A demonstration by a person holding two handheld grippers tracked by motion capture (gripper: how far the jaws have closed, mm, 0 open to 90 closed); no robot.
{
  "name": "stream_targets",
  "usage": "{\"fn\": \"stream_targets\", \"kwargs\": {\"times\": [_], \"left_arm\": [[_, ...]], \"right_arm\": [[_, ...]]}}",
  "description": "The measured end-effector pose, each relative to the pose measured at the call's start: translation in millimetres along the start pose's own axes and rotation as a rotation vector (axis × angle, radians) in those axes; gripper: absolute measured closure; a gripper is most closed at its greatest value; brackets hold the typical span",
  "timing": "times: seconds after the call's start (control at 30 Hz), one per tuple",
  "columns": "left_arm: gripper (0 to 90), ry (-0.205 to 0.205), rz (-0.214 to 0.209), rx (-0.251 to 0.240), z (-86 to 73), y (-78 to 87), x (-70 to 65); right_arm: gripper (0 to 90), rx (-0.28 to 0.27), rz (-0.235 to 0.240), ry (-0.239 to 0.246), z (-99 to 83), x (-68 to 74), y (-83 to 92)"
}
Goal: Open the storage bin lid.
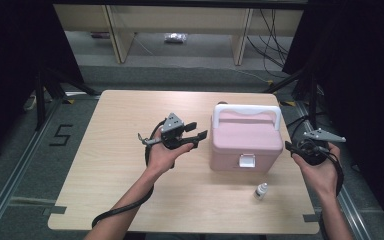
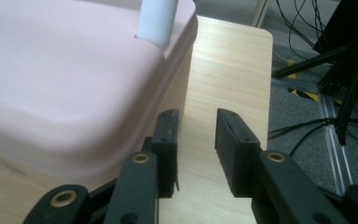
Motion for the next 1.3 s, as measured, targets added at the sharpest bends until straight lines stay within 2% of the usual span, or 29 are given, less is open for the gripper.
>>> {"fn": "stream_targets", "kwargs": {"times": [0.03, 0.1, 0.17, 0.33, 0.47, 0.53, 0.57, 0.6, 0.67, 0.73, 0.77, 0.97, 1.0, 1.03, 1.07, 1.1, 1.13, 1.17, 1.23, 1.27, 1.3], "left_arm": [[44.0, 0.003, 0.001, -0.001, 2.0, -0.6, -1.8], [44.2, 0.001, 0.008, -0.002, 4.7, -3.3, -2.7], [44.5, 0.008, 0.014, 0.002, 8.5, -8.6, -4.1], [45.2, 0.003, 0.021, 0.003, 14.9, -16.2, -6.4], [46.1, 0.006, 0.015, 0.003, 20.9, -22.6, -11.4], [46.3, 0.0, 0.009, 0.006, 23.9, -27.4, -14.9], [47.0, 0.0, 0.012, 0.009, 24.8, -29.7, -15.4], [47.5, 0.002, 0.016, 0.011, 25.6, -32.0, -15.6], [48.4, 0.015, 0.015, 0.016, 28.9, -37.2, -18.0], [49.9, 0.013, 0.013, 0.017, 30.1, -38.8, -19.2], [49.9, 0.011, 0.012, 0.022, 30.9, -40.5, -20.2], [59.4, -0.006, 0.022, 0.026, 32.5, -49.7, -23.0], [62.8, -0.011, 0.03, 0.025, 32.3, -50.4, -22.2], [66.7, -0.007, 0.034, 0.025, 32.3, -50.4, -21.3], [67.4, 0.004, 0.029, 0.027, 32.3, -50.3, -20.9], [68.1, 0.015, 0.023, 0.027, 32.4, -50.0, -21.0], [68.8, 0.024, 0.016, 0.027, 32.9, -48.7, -21.1], [71.9, 0.035, 0.013, 0.022, 33.8, -48.0, -21.6], [73.3, 0.039, 0.013, 0.022, 36.1, -46.2, -21.4], [73.7, 0.03, 0.016, 0.025, 36.8, -46.0, -21.9], [73.8, 0.035, 0.015, 0.027, 37.5, -46.1, -22.5]], "right_arm": [[69.7, -0.011, -0.002, 0.016, 2.2, -0.5, -0.7], [69.6, -0.02, 0.013, -0.015, 2.6, 3.1, -0.5], [69.5, -0.027, 0.008, 0.012, 4.1, 1.4, 0.9], [69.4, -0.042, 0.007, 0.011, 5.8, 2.0, 1.7], [69.4, -0.049, 0.017, -0.008, 5.7, 4.7, 2.6], [69.4, -0.047, 0.008, 0.005, 6.1, 3.4, 4.6], [69.4, -0.054, 0.012, -0.025, 5.5, 5.9, 5.5], [69.4, -0.057, 0.011, 0.005, 6.0, 3.8, 5.6], [69.4, -0.048, 0.012, 0.002, 4.9, 4.8, 6.7], [69.4, -0.044, 0.01, -0.007, 4.4, 5.8, 6.7], [69.4, -0.05, 0.009, 0.003, 4.8, 5.2, 6.3], [69.7, -0.055, 0.013, -0.002, 4.6, 8.2, 7.6], [69.9, -0.057, 0.017, -0.036, 3.7, 11.1, 7.8], [70.1, -0.064, 0.011, 0.003, 4.4, 7.9, 7.0], [70.2, -0.061, 0.006, 0.006, 3.9, 7.5, 7.9], [70.5, -0.064, 0.011, 0.0, 3.6, 8.4, 8.4], [70.9, -0.06, 0.021, -0.043, 1.9, 12.5, 8.8], [72.1, -0.068, 0.017, 0.005, 2.5, 9.4, 8.9], [72.8, -0.065, 0.014, 0.007, 1.8, 9.7, 9.1], [73.8, -0.057, 0.024, -0.031, 0.0, 13.9, 10.1], [74.7, -0.062, 0.028, -0.03, -0.2, 14.5, 9.7]]}}
Point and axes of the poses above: each handheld gripper's, and its own axes: y roughly backward along the jaws, z roughly out of its top, x roughly to its left, the point moved 7 cm from there along -y, roughly forward along the jaws, and after that the axes turned 14 degrees about z, right-handed, at the moved point
